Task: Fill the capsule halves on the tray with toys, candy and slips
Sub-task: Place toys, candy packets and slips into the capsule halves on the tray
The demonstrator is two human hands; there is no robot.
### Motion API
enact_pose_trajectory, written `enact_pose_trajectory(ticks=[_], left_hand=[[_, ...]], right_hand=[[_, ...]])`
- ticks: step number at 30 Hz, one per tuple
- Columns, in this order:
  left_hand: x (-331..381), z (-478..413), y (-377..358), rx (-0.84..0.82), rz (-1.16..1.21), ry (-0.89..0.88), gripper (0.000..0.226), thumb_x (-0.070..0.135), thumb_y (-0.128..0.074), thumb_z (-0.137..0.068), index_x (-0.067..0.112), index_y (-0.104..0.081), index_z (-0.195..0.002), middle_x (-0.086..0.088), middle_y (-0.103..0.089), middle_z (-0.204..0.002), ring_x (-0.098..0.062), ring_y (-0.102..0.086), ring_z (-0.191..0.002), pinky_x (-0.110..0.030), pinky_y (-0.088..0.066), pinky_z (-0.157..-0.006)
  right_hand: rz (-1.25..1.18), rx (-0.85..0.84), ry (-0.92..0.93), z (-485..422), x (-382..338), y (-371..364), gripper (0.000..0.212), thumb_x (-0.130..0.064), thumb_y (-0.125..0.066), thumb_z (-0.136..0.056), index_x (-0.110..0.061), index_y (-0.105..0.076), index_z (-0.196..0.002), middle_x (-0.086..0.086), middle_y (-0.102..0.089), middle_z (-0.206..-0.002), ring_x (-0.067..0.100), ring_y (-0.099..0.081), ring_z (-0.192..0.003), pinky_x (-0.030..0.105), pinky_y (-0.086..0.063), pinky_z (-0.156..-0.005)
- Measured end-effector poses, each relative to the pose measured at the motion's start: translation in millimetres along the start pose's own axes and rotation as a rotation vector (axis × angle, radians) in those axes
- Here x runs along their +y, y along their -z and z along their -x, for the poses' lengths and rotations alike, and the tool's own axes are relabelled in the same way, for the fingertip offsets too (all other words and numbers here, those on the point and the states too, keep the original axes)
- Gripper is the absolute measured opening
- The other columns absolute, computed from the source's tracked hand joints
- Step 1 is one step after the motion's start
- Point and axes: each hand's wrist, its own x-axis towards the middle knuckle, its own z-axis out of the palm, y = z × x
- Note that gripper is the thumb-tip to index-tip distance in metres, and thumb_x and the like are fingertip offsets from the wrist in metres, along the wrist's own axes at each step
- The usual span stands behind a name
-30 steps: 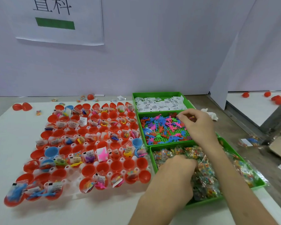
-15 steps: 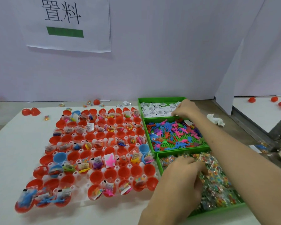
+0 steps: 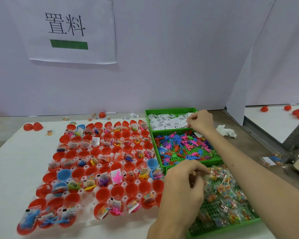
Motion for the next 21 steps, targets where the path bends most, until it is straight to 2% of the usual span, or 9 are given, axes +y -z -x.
enact_pose_trajectory(ticks=[2,4,7,11,15,18,21], left_hand=[[-0.9,-1.1,0.3,0.026,0.070,0.062,0.022,0.010,-0.058,-0.092,0.030,-0.068,-0.087,0.016,-0.067,-0.084,-0.005,-0.066,-0.072,-0.022,-0.055,-0.066],[-1.7,-2.9,1.7,0.076,0.142,0.130,0.021,0.012,-0.062,-0.092,0.032,-0.067,-0.087,0.017,-0.067,-0.084,-0.006,-0.068,-0.073,-0.024,-0.057,-0.068],[-5.7,-5.5,4.8,0.161,0.234,0.208,0.019,0.015,-0.067,-0.090,0.034,-0.066,-0.088,0.016,-0.068,-0.085,-0.011,-0.070,-0.076,-0.030,-0.060,-0.070],[-7.7,-6.9,7.2,0.197,0.295,0.230,0.015,0.012,-0.068,-0.090,0.028,-0.068,-0.088,0.009,-0.070,-0.083,-0.016,-0.071,-0.076,-0.030,-0.060,-0.069],[-8.7,-7.9,8.7,0.191,0.374,0.269,0.014,0.009,-0.067,-0.091,0.022,-0.068,-0.087,0.003,-0.070,-0.083,-0.022,-0.073,-0.076,-0.037,-0.061,-0.071],[-8.4,-9.1,11.4,0.211,0.445,0.275,0.013,0.006,-0.066,-0.091,0.018,-0.069,-0.087,-0.003,-0.071,-0.083,-0.023,-0.073,-0.073,-0.039,-0.061,-0.071],[-6.6,-10.0,13.9,0.257,0.517,0.259,0.011,0.001,-0.065,-0.090,0.011,-0.068,-0.088,-0.007,-0.070,-0.084,-0.018,-0.074,-0.071,-0.032,-0.061,-0.068]], right_hand=[[-0.021,0.019,0.014,2.1,1.2,0.5,0.032,-0.006,-0.067,-0.090,-0.023,-0.068,-0.063,-0.010,-0.065,-0.057,-0.017,-0.055,-0.046,0.006,-0.043,-0.065],[-0.061,0.049,0.041,6.0,3.0,1.3,0.028,-0.007,-0.068,-0.090,-0.023,-0.069,-0.067,-0.015,-0.062,-0.056,-0.014,-0.057,-0.046,0.013,-0.049,-0.070],[-0.068,0.066,0.084,11.8,6.0,0.9,0.016,-0.010,-0.067,-0.090,-0.019,-0.075,-0.079,-0.012,-0.066,-0.056,-0.013,-0.057,-0.046,0.019,-0.050,-0.077],[-0.146,0.082,0.073,14.8,4.0,1.6,0.009,-0.012,-0.068,-0.091,-0.013,-0.077,-0.092,-0.006,-0.070,-0.061,-0.005,-0.062,-0.046,0.008,-0.045,-0.057],[-0.209,0.095,0.078,18.4,-0.2,4.3,0.015,-0.012,-0.070,-0.090,-0.022,-0.073,-0.079,-0.005,-0.072,-0.072,-0.001,-0.067,-0.050,0.004,-0.045,-0.052],[-0.283,0.119,0.084,26.9,-6.9,9.4,0.006,-0.019,-0.072,-0.090,-0.018,-0.077,-0.086,-0.002,-0.076,-0.080,-0.001,-0.069,-0.057,0.006,-0.049,-0.057],[-0.394,0.126,0.099,44.5,-15.3,20.5,0.005,-0.012,-0.077,-0.086,-0.016,-0.077,-0.089,0.001,-0.076,-0.078,0.006,-0.073,-0.064,0.021,-0.059,-0.071]])
